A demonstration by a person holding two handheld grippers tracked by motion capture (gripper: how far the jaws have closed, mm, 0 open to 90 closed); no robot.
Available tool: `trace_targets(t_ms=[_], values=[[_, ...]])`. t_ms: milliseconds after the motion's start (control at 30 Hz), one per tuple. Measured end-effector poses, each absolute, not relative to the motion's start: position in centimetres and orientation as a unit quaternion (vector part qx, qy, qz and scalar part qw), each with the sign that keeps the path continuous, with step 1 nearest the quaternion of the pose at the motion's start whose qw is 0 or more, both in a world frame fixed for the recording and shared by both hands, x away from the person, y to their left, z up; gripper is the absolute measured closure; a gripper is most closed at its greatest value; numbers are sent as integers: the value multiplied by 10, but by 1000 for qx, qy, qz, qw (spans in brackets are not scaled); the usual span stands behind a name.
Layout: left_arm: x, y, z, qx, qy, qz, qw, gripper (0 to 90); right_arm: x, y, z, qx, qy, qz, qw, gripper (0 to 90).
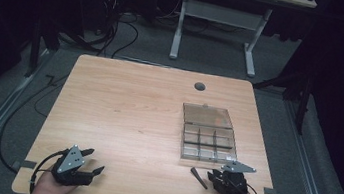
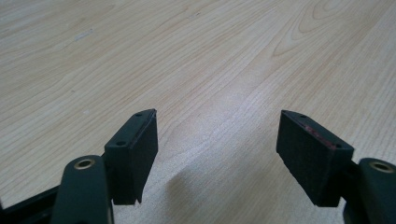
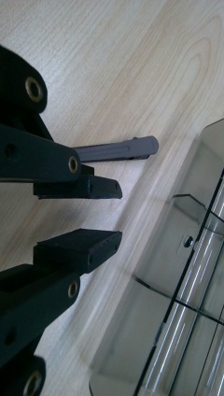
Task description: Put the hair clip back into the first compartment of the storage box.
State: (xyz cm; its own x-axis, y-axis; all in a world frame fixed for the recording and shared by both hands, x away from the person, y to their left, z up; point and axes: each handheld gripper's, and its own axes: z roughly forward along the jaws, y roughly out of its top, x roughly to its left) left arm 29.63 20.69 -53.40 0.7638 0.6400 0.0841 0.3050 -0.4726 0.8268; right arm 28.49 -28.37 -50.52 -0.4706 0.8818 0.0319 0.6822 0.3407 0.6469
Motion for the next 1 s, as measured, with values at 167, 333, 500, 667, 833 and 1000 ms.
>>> trace_targets(t_ms=[167,333,500,667,833,1000], values=[[297,207,-534,836,281,192,430,299,291,-279,-499,483,815,276,164,716],[296,207,-534,837,279,193,430,300,295,-278,-494,488,821,253,155,717],[296,207,-534,838,276,193,429,301,298,-277,-493,492,829,231,135,703],[296,207,-534,838,275,193,430,302,301,-277,-491,495,836,208,115,695],[296,206,-534,839,274,193,429,302,305,-278,-488,502,837,197,92,688],[296,206,-534,839,274,193,429,302,311,-278,-486,496,847,175,80,683]])
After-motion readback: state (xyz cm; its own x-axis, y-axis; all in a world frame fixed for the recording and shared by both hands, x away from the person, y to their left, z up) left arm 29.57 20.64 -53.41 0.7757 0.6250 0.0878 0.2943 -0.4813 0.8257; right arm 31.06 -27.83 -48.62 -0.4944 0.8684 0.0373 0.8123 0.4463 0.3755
